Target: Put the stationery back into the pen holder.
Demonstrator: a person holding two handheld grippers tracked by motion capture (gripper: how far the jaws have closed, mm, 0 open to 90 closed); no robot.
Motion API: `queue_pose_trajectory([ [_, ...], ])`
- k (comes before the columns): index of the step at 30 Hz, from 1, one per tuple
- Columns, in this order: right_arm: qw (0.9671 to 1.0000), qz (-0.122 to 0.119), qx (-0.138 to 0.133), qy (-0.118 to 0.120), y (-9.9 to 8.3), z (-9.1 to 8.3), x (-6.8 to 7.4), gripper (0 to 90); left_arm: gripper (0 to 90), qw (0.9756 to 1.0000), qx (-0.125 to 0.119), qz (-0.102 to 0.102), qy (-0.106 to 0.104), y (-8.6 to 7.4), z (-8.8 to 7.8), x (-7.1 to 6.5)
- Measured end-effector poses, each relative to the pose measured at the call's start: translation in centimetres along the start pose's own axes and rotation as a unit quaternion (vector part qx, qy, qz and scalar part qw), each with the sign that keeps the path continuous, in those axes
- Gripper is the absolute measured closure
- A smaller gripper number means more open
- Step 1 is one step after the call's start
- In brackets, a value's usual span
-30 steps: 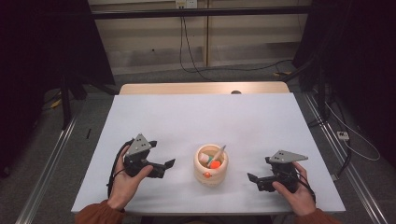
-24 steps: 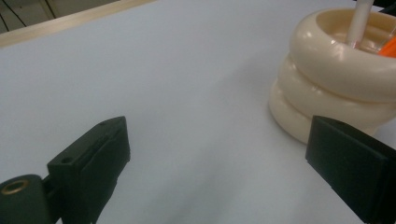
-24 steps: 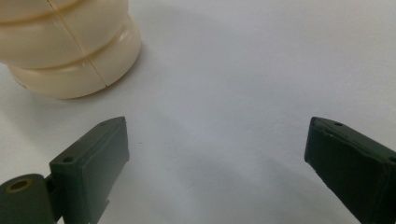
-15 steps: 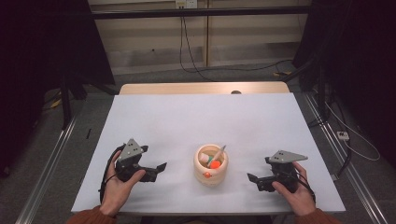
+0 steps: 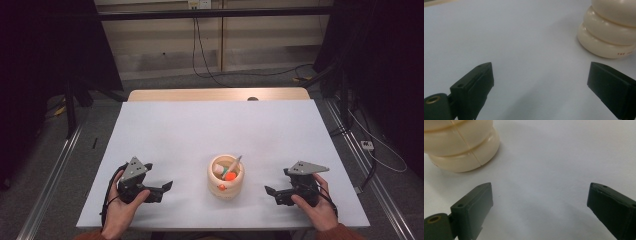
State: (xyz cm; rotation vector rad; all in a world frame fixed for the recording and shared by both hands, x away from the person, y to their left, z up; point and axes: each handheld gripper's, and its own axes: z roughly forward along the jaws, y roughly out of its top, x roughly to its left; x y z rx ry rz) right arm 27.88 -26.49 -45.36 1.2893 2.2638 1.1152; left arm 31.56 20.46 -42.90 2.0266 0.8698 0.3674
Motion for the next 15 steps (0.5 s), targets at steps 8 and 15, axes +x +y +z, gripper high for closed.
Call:
queue_pose_trajectory([
  [8, 1.0000, 0.000, 0.000, 0.000, 0.0, 0.0, 0.0, 6.1, 6.9, 0.9998, -0.009, -0.014, 0.005, -1.2, 0.0, -0.1],
  [15, 1.0000, 0.001, 0.001, -0.001, -0.1, 0.0, 0.0, 6.1, 7.0, 0.9999, -0.005, -0.016, -0.001, -1.8, -0.2, -0.1],
])
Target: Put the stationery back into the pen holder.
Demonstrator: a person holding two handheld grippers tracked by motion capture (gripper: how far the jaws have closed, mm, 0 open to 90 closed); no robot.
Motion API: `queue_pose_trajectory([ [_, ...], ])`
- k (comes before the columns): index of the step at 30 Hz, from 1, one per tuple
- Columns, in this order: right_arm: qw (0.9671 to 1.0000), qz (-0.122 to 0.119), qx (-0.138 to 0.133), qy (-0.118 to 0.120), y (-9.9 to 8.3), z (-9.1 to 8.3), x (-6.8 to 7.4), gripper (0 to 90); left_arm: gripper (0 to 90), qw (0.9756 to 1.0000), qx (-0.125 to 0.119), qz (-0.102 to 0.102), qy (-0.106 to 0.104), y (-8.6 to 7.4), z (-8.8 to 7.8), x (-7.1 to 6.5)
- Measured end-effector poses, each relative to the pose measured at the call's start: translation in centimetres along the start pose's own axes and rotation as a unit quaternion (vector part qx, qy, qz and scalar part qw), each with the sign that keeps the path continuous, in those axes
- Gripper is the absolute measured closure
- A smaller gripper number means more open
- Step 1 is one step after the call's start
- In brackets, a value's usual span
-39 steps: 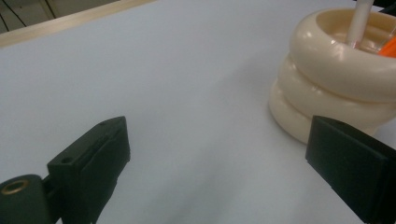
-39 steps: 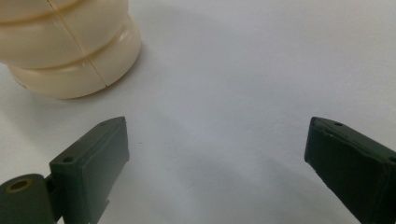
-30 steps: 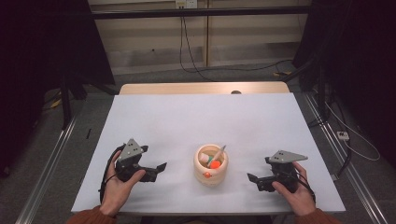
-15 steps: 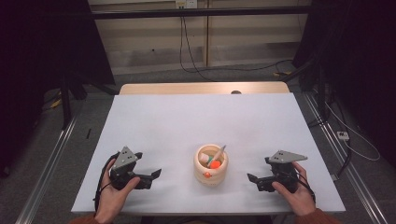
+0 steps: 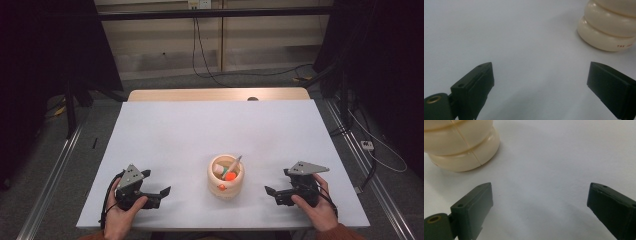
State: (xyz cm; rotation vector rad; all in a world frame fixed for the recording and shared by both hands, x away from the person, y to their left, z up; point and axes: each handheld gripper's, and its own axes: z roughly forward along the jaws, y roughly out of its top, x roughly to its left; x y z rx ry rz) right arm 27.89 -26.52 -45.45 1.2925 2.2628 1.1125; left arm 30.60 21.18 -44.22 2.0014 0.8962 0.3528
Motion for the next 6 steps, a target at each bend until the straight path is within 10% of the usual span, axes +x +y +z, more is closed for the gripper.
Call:
queue_pose_trajectory([
  [6, 1.0000, 0.003, 0.000, 0.000, 0.00, 0.02, -0.12, 6.0, 7.0, 1.0000, 0.002, -0.006, 0.002, 0.02, 0.19, 0.32],
])
